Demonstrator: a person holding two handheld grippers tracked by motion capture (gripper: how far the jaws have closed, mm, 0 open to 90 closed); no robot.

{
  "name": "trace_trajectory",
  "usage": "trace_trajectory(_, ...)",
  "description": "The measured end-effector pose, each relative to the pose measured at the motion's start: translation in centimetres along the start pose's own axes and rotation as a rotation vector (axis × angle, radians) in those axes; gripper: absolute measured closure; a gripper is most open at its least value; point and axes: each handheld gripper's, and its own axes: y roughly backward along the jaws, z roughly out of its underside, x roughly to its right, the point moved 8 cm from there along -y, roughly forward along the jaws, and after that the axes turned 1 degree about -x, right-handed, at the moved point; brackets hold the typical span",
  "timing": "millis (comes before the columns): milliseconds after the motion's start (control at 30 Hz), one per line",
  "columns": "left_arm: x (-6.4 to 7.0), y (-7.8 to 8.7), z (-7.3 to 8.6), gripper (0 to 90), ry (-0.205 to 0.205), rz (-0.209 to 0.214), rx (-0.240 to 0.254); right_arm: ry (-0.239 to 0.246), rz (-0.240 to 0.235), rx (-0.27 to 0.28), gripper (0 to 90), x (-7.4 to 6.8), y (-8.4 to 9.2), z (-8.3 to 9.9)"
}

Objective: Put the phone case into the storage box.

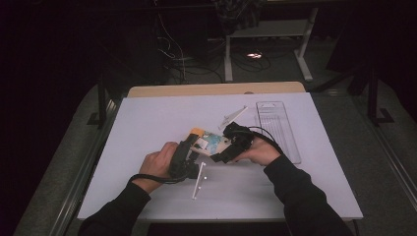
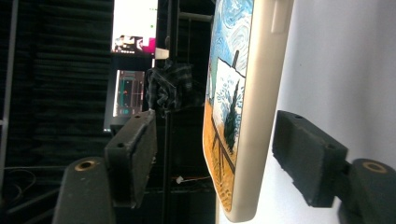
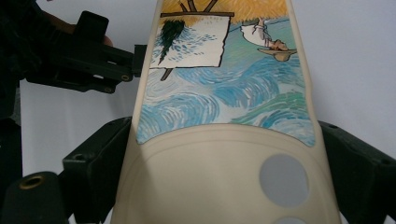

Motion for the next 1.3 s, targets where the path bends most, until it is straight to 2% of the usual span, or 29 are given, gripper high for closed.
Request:
trace_trajectory(300,-0.06,0.07,-0.24,44.1,-0.010,-0.015,0.008,0.000,-0.007,-0.001,10.0,-0.22,-0.14,-0.07)
trace_trajectory(767,0.17,0.16,-0.57,51.3,-0.027,-0.022,0.021,-0.002,-0.014,-0.005,10.0,-0.36,-0.22,-0.10)
trace_trajectory(1300,0.62,0.21,-0.71,66.5,-0.043,0.016,0.028,-0.003,-0.018,0.001,10.1,-0.35,-0.21,-0.15)
